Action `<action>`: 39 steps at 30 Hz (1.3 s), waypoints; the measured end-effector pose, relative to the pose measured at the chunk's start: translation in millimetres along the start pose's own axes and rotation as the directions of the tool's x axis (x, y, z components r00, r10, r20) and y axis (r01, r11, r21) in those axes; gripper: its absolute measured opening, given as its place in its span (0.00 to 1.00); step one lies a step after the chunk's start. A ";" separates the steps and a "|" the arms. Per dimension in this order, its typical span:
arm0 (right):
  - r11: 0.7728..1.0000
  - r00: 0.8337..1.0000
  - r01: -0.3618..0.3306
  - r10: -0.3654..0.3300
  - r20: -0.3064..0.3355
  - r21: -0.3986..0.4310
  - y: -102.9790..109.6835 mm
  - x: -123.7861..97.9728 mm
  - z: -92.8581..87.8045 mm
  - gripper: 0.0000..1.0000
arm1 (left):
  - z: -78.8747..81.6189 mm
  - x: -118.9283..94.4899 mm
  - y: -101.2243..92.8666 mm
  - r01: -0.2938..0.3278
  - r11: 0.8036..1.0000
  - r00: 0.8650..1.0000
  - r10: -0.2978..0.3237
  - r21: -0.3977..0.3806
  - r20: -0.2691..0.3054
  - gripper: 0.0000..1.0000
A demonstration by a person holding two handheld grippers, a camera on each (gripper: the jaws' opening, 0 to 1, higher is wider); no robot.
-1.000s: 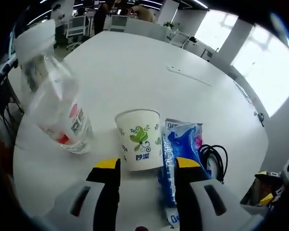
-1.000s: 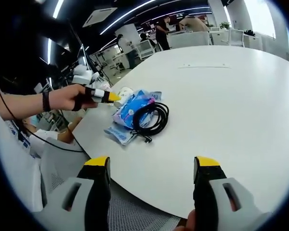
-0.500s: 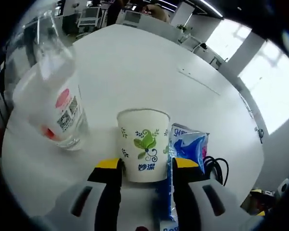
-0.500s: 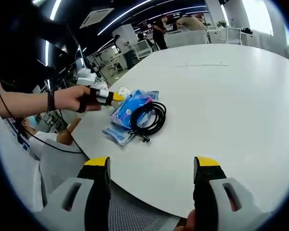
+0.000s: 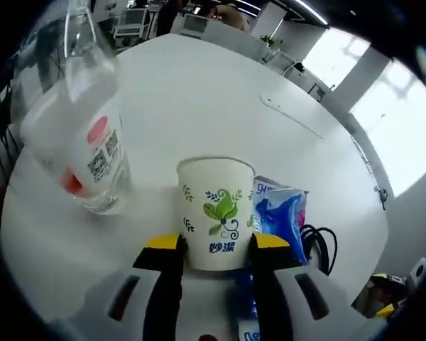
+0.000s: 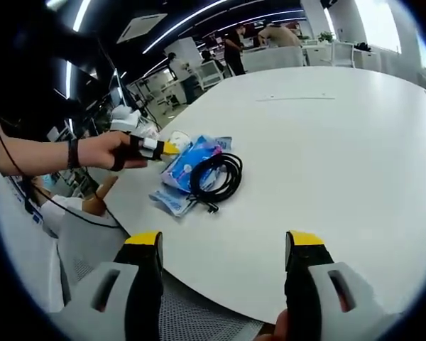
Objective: Arrange the tabletop items into an orderly group along one side of the table until the central work area is clear of visible clutter.
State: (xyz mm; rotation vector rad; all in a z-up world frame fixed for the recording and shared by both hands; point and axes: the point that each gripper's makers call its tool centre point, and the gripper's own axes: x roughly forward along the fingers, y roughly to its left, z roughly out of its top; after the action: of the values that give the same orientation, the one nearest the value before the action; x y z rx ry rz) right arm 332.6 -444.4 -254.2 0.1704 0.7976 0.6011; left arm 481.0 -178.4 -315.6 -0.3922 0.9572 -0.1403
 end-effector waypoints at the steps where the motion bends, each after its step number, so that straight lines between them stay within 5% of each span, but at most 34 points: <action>1: 1.000 1.000 -0.001 0.001 0.000 -0.001 0.5 0.2 -0.3 0.69 | -2.1 -2.5 0.8 -0.001 1.000 1.000 0.001 0.001 -0.002 0.36; 11: 1.000 1.000 -0.015 0.015 0.008 -0.012 11.0 3.1 1.2 0.69 | -6.3 -14.6 3.3 0.018 1.000 1.000 -0.018 0.000 0.006 0.36; 25: 0.999 0.999 -0.032 0.033 0.025 -0.022 26.9 10.2 5.8 0.69 | -41.2 -46.2 8.2 0.042 0.998 0.999 -0.041 0.044 -0.004 0.36; 32: 0.998 0.999 -0.048 0.049 0.020 -0.030 36.8 14.5 4.3 0.69 | -43.9 -65.4 18.9 0.047 0.997 0.999 -0.048 0.057 0.014 0.36; 39: 0.997 0.998 -0.066 0.066 0.000 -0.035 44.8 16.3 2.9 0.69 | -58.7 -82.7 9.8 0.073 0.992 0.997 -0.074 0.101 0.012 0.37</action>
State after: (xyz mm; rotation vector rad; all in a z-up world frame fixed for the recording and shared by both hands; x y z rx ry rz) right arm 323.8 -398.1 -246.0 0.1660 0.7819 0.6765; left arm 385.1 -161.1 -285.9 -0.3352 0.9164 -0.2511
